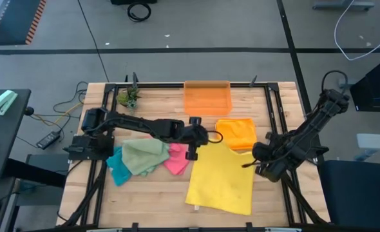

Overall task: Fold microfiber towels
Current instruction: Fold the yellow microfiber cloth

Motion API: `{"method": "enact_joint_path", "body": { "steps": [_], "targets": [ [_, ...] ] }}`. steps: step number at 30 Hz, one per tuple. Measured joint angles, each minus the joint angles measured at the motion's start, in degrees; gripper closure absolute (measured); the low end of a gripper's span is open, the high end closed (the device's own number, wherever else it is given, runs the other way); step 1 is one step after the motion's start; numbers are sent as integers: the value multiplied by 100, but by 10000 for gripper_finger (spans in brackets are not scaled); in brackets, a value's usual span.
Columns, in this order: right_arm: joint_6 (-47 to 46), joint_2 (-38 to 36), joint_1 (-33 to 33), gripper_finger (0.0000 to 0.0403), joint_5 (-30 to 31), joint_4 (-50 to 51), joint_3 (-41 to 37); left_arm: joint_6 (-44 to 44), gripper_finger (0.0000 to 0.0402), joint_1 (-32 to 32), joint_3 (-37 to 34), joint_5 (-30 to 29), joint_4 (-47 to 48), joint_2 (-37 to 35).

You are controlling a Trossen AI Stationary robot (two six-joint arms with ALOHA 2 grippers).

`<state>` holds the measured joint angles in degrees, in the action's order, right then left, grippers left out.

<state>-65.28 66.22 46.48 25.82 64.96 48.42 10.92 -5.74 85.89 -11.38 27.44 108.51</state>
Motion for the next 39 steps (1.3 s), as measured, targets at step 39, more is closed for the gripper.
{"method": "enact_joint_path", "body": {
  "steps": [39],
  "targets": [
    [-1210,2494,1633,402,-483,-4348,-4,-2125,396,-2403,-1,319,41,1021]
  ]
}}
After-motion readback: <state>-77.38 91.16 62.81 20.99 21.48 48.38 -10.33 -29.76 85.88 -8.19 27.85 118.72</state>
